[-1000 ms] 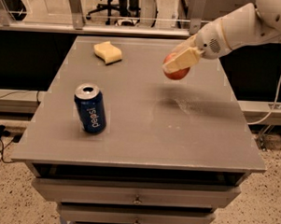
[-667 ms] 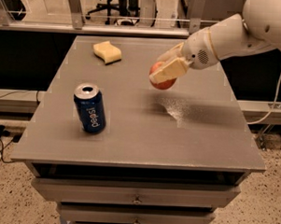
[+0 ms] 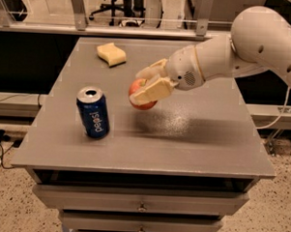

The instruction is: Move apple near pepsi can

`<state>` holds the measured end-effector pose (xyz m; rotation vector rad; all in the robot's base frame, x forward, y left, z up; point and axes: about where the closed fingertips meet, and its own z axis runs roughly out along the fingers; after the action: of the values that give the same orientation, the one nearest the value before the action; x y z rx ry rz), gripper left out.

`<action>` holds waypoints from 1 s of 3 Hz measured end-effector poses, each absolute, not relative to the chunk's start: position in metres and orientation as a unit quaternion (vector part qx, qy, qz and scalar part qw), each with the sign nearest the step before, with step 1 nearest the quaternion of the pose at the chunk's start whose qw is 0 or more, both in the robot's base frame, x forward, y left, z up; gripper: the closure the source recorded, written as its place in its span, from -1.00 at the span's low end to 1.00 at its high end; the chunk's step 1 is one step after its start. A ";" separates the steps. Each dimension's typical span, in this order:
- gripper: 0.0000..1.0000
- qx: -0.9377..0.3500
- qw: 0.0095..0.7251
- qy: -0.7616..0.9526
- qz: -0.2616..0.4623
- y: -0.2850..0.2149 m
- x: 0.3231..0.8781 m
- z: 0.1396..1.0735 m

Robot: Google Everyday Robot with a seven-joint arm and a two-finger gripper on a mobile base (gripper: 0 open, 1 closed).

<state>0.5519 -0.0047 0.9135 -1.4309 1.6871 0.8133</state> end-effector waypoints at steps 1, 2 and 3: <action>1.00 -0.574 0.388 0.642 0.328 0.011 0.535 0.909; 1.00 -0.582 0.393 0.630 0.333 0.019 0.528 0.902; 1.00 -0.587 0.397 0.618 0.340 0.029 0.525 0.893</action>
Offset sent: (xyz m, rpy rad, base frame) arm -0.0308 0.0301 -0.0218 0.0530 -0.0577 0.0868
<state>0.5246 0.0292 0.8935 -1.4873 1.5646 0.8622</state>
